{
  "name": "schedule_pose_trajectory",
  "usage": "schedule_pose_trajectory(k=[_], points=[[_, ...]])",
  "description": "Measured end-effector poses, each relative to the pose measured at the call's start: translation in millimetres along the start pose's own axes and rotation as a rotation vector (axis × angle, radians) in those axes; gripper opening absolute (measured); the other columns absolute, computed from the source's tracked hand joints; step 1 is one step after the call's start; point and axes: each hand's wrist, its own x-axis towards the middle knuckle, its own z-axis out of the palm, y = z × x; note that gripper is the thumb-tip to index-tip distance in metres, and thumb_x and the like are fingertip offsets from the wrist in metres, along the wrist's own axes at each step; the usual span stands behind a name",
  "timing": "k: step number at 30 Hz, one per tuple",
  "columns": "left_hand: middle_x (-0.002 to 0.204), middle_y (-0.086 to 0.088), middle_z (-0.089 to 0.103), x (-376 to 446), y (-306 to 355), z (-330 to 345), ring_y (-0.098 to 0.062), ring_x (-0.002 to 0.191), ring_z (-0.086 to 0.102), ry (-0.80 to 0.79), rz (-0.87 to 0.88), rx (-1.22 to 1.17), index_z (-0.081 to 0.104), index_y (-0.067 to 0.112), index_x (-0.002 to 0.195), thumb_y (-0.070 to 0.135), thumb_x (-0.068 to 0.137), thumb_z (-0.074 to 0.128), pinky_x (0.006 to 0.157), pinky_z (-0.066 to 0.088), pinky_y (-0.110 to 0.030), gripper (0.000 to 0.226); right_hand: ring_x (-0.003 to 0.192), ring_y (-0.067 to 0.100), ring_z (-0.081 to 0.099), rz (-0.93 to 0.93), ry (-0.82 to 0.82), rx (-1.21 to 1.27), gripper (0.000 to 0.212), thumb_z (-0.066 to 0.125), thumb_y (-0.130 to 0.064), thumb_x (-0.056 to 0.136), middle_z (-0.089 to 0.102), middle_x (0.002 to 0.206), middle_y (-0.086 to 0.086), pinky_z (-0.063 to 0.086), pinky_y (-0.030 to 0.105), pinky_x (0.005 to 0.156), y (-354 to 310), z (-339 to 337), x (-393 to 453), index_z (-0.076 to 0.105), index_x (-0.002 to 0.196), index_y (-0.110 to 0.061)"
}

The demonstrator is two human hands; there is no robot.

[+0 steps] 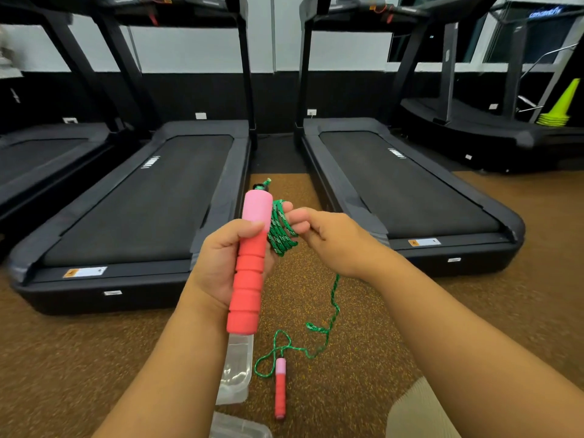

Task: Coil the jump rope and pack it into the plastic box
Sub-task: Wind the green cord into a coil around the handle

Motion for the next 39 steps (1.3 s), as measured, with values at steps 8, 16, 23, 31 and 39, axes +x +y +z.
schedule_pose_trajectory(k=[8, 16, 23, 31, 39], points=[[0.111, -0.021, 0.064, 4, 10, -2, -0.031, 0.104, 0.062, -0.089, 0.105, -0.116, 0.051, -0.004, 0.119, 0.016, 0.058, 0.076, 0.102, 0.044, -0.041, 0.068, 0.078, 0.017, 0.054, 0.006, -0.037, -0.038, 0.022, 0.035, -0.034, 0.103, 0.059, 0.086, -0.001, 0.049, 0.041, 0.071, 5, 14, -9, 0.050, 0.115, -0.024], [0.098, -0.012, 0.061, 6, 18, -10, -0.020, 0.080, 0.056, -0.033, 0.080, -0.138, 0.053, 0.001, 0.109, 0.017, 0.058, 0.075, 0.078, 0.050, -0.027, 0.058, 0.090, 0.020, 0.056, -0.048, -0.056, -0.074, 0.035, 0.034, -0.031, 0.103, 0.063, 0.101, 0.002, 0.048, 0.038, 0.080, 4, 26, -15, 0.042, 0.137, -0.028], [0.098, -0.015, 0.060, 3, 14, -9, -0.030, 0.098, 0.057, -0.103, 0.075, -0.153, 0.053, -0.001, 0.107, 0.018, 0.068, 0.063, 0.100, 0.038, -0.038, 0.045, 0.072, 0.012, 0.048, -0.024, -0.060, -0.019, 0.039, 0.035, -0.032, 0.103, 0.051, 0.081, -0.009, 0.039, 0.030, 0.070, 6, 32, -20, 0.037, 0.142, -0.029], [0.098, -0.019, 0.065, 4, 3, -3, -0.030, 0.095, 0.064, -0.047, -0.002, -0.081, 0.060, -0.006, 0.106, 0.017, 0.057, 0.075, 0.099, 0.044, -0.039, 0.056, 0.084, -0.007, 0.057, -0.004, 0.238, 0.405, 0.039, 0.041, -0.034, 0.101, 0.061, 0.097, -0.018, 0.046, 0.021, 0.077, -1, 22, -14, 0.042, 0.140, -0.036], [0.100, -0.026, 0.062, 5, 1, 0, -0.036, 0.097, 0.058, -0.064, -0.050, -0.091, 0.060, -0.009, 0.106, 0.015, 0.057, 0.075, 0.103, 0.039, -0.043, 0.057, 0.084, 0.005, 0.064, -0.009, 0.391, 0.314, 0.013, 0.059, -0.025, 0.094, 0.070, 0.085, -0.011, 0.056, 0.035, 0.079, -5, 12, -12, 0.072, 0.097, -0.023]])
